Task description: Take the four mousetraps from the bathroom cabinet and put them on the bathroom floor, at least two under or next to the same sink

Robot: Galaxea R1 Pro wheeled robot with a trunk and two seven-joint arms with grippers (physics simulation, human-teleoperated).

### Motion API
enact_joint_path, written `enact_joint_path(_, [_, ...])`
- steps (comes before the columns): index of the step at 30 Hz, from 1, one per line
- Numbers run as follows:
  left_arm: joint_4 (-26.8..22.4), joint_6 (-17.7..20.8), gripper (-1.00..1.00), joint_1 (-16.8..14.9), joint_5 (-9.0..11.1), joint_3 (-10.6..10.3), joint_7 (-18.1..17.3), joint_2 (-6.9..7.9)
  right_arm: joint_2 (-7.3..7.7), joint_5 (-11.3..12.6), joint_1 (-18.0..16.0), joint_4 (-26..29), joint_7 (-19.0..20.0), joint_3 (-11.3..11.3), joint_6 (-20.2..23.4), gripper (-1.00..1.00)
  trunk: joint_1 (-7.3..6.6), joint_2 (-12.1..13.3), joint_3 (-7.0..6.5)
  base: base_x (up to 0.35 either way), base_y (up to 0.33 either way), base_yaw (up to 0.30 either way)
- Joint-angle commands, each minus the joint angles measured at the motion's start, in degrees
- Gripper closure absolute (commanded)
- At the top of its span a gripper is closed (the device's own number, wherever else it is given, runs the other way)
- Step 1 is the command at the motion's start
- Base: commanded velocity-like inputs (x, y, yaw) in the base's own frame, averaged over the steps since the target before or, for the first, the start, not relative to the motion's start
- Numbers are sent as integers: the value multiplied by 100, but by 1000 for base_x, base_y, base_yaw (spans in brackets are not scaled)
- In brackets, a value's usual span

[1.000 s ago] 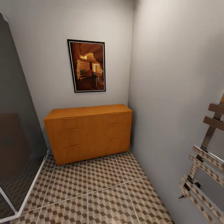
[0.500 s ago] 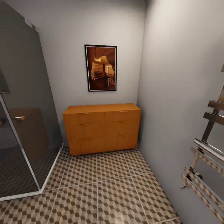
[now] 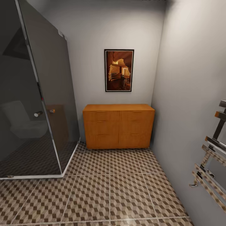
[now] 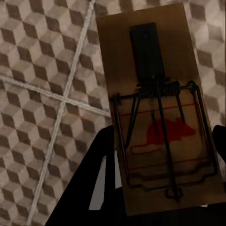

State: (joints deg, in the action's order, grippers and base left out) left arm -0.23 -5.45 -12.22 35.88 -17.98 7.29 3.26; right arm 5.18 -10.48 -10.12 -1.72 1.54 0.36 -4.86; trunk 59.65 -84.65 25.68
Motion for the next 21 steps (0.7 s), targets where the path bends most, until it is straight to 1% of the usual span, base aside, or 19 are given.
enact_joint_path(1, [-4,-7,100,-1,17,-48,45,-7,6,-9,-8,-18,9,0,-37,100,-4,-4,3,-349,0,275])
enact_joint_path(7, [-4,-8,100,8,12,-48,37,-32,11,0,-7,-13,5,-12,-66,100,-4,-4,-16,-349,0,275])
enact_joint_path(12, [-4,-8,100,9,7,-48,36,-49,17,-4,-7,-12,9,-71,-81,100,-4,-4,-30,-349,0,254])
enact_joint_path(21, [-4,-4,100,12,-1,-48,29,-86,20,-6,-7,-12,-2,-133,-90,100,-4,-4,-34,-349,0,52])
